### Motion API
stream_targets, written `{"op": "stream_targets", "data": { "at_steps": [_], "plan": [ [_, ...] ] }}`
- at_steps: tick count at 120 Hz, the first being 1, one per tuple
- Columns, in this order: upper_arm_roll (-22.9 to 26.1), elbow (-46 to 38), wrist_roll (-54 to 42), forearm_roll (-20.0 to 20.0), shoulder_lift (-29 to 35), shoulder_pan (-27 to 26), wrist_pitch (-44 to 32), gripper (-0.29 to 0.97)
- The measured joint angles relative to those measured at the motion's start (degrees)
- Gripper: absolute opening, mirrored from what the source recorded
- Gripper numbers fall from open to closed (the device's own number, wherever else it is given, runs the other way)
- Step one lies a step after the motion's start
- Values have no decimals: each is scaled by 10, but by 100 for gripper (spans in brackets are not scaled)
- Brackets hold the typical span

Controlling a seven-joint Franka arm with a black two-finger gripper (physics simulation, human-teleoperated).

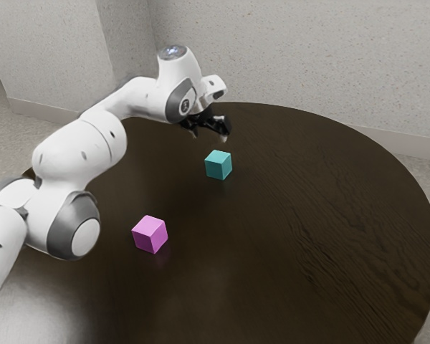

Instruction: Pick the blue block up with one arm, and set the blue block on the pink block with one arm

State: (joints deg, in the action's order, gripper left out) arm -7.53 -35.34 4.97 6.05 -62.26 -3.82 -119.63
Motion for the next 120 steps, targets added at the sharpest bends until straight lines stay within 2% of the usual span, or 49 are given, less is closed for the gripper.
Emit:
{"op": "stream_targets", "data": {
  "at_steps": [42, 99, 120],
  "plan": [
    [16, 26, -4, -1, -58, 10, -13, 68],
    [18, 43, -6, -6, -85, 20, -13, 68],
    [21, 76, -7, -7, -113, 24, -21, 68]
  ]
}}
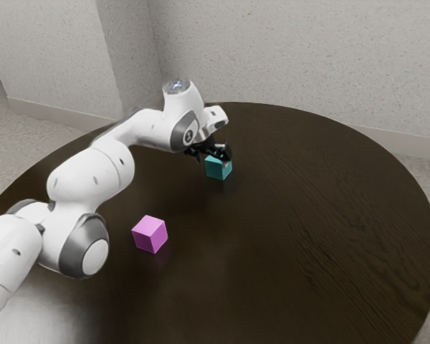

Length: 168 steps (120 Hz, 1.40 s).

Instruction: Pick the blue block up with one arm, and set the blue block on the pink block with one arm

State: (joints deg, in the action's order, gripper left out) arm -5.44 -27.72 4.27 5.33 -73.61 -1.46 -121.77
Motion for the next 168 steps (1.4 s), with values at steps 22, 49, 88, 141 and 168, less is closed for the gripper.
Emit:
{"op": "stream_targets", "data": {
  "at_steps": [22, 49, 88, 141, 168],
  "plan": [
    [5, 22, -2, 0, -19, 3, -14, 68],
    [10, 26, -11, -1, -33, 5, -54, 68],
    [17, 23, -35, -1, -51, 7, -121, 68],
    [22, 19, -63, 1, -53, 14, -151, 43],
    [21, 0, -67, 0, -43, 15, -154, 38]
  ]
}}
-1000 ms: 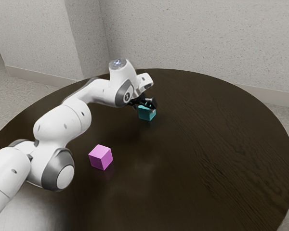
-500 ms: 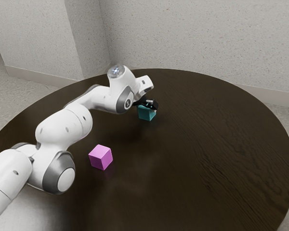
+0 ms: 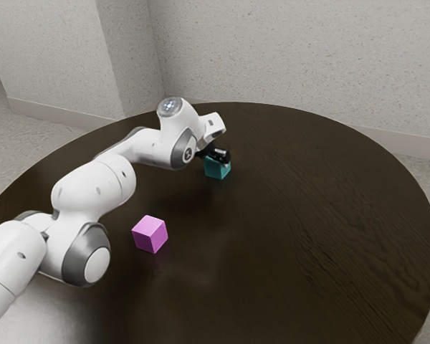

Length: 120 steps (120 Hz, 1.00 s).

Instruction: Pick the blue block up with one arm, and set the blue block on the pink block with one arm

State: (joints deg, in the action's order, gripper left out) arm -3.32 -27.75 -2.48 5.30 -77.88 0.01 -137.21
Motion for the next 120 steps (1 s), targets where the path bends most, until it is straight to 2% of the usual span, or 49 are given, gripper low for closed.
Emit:
{"op": "stream_targets", "data": {
  "at_steps": [17, 30, 57, 65, 72, 82, 92, 107, 120],
  "plan": [
    [0, -41, -1, -1, 34, -1, -1, 37],
    [0, -66, -1, -2, 87, -5, 4, 36],
    [19, -73, -1, -1, 170, -1, 50, 37],
    [20, -98, -2, -2, 195, -6, 63, 37],
    [21, -198, -3, -2, 260, -13, 64, 37],
    [21, -429, -3, -1, 403, -22, 30, 37],
    [21, -596, -3, -5, 514, -32, -11, 37],
    [24, -781, -4, -14, 646, -36, -66, 37],
    [34, -899, -7, -16, 719, -30, -114, 37]
  ]
}}
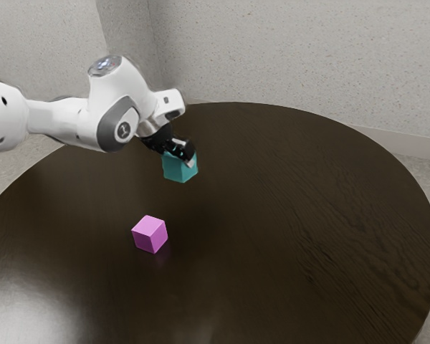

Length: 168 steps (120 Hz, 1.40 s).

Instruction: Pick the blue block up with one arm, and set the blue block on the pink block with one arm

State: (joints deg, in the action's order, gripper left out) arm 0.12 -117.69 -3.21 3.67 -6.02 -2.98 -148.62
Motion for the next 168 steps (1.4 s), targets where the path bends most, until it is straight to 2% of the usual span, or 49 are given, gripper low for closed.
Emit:
{"op": "stream_targets", "data": {
  "at_steps": [22, 59, 141, 168],
  "plan": [
    [7, -139, -7, -12, 72, 10, -72, 37],
    [7, -254, -26, -14, 128, 43, -137, 37],
    [3, -222, -49, -12, 52, 44, -162, 37],
    [2, -218, -53, -14, 50, 47, -163, 37]
  ]
}}
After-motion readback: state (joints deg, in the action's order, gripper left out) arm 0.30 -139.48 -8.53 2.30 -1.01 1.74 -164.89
